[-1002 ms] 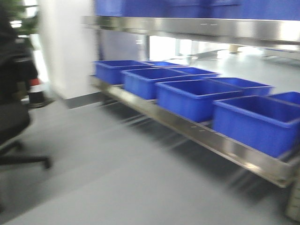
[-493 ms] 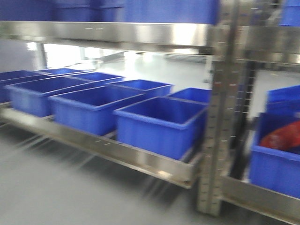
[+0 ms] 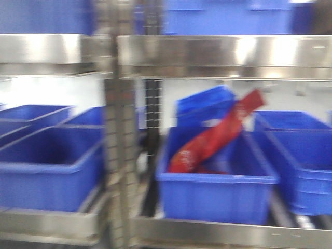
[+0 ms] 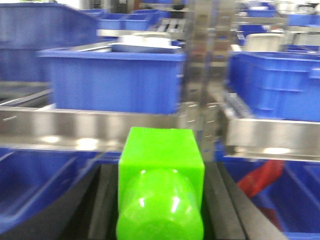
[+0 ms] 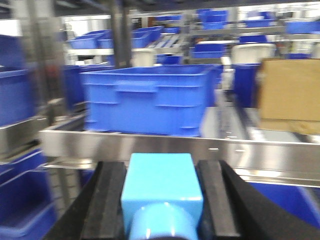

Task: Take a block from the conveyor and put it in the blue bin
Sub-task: 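Drive the base up to the steel shelf of blue bins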

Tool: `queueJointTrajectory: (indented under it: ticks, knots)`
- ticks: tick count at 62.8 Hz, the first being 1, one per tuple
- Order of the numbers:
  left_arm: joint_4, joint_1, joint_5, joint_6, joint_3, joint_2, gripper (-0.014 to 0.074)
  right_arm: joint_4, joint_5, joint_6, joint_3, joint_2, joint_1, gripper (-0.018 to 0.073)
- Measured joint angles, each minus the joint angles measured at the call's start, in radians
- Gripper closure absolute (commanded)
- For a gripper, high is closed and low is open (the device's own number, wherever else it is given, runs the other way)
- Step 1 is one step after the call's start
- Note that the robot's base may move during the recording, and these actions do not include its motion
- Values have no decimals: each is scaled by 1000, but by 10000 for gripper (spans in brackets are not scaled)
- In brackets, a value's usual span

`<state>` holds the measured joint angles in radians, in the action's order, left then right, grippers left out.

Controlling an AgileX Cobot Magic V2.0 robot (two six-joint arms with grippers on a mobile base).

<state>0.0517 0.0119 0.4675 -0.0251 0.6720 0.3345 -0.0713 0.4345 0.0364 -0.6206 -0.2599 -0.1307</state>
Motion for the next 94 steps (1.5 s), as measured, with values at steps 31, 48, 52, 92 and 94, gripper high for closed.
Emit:
queueJointTrajectory:
  ticks: [31,48,52,92,94]
  knots:
    - [0,0,0,0,0,0,708,0,0,1,0,0,0,721]
    - [0,0,0,0,0,0,708,0,0,-1,0,0,0,721]
    - [0,0,0,0,0,0,708,0,0,-1,0,0,0,721]
    - [0,0,0,0,0,0,708,0,0,1,0,0,0,721]
    - [0,0,0,0,0,0,708,0,0,1,0,0,0,721]
